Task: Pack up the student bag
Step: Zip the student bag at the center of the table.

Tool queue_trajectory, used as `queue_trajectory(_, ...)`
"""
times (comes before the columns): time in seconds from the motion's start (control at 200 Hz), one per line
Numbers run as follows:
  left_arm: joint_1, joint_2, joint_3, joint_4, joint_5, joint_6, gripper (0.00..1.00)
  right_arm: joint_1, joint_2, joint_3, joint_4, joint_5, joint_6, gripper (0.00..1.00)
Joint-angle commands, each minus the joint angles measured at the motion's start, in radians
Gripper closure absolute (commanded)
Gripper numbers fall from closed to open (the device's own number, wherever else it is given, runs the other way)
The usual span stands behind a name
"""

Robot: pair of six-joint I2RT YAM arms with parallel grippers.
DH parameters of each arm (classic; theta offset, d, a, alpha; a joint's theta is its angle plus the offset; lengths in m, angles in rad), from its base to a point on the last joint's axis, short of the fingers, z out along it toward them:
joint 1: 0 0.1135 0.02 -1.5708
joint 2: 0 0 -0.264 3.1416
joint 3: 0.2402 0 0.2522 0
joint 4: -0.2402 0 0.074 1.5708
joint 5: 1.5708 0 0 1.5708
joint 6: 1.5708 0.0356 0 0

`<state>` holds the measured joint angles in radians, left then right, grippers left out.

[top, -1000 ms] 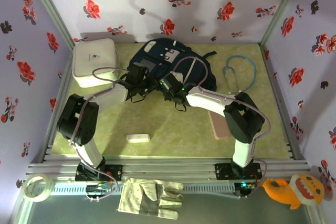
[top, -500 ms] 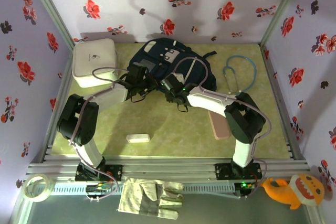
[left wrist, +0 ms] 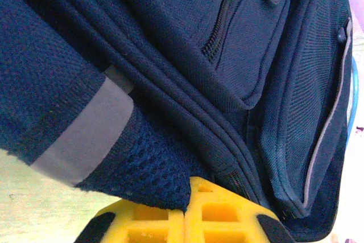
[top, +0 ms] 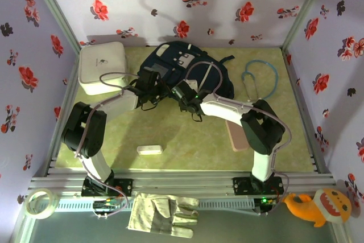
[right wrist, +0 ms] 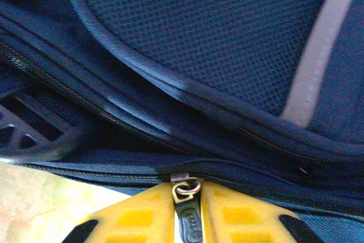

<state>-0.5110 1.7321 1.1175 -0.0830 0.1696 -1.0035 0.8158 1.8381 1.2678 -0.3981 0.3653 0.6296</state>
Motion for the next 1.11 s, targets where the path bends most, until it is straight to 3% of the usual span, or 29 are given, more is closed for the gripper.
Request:
queue_trajectory(0.0,0.019,-0.029,0.047,0.022,0.012,0.048,1.0,-0.033,-0.066,-0.074,-0.035,0.063,0.045,0.85)
queue_trajectory(0.215,0.033,-0.019,0.042,0.014,0.012,0.058,1.0,-0.083,-0.132,-0.173,-0.014,0.018,0.068,0.82)
queue_trajectory(0.46,0.035,-0.019,0.048,0.014,0.022,0.058,1.0,-0.089,-0.103,-0.142,-0.013,-0.025,0.004,0.73)
queue_trajectory(0.845,0.043,-0.023,0.041,0.009,0.021,0.066,1.0,-0.089,-0.11,-0.142,-0.039,0.04,-0.021,0.9)
queue_trajectory(1.1,0.065,-0.01,0.033,-0.022,-0.013,0.115,1.0,-0.135,-0.202,-0.245,-0.041,0.075,-0.019,0.92)
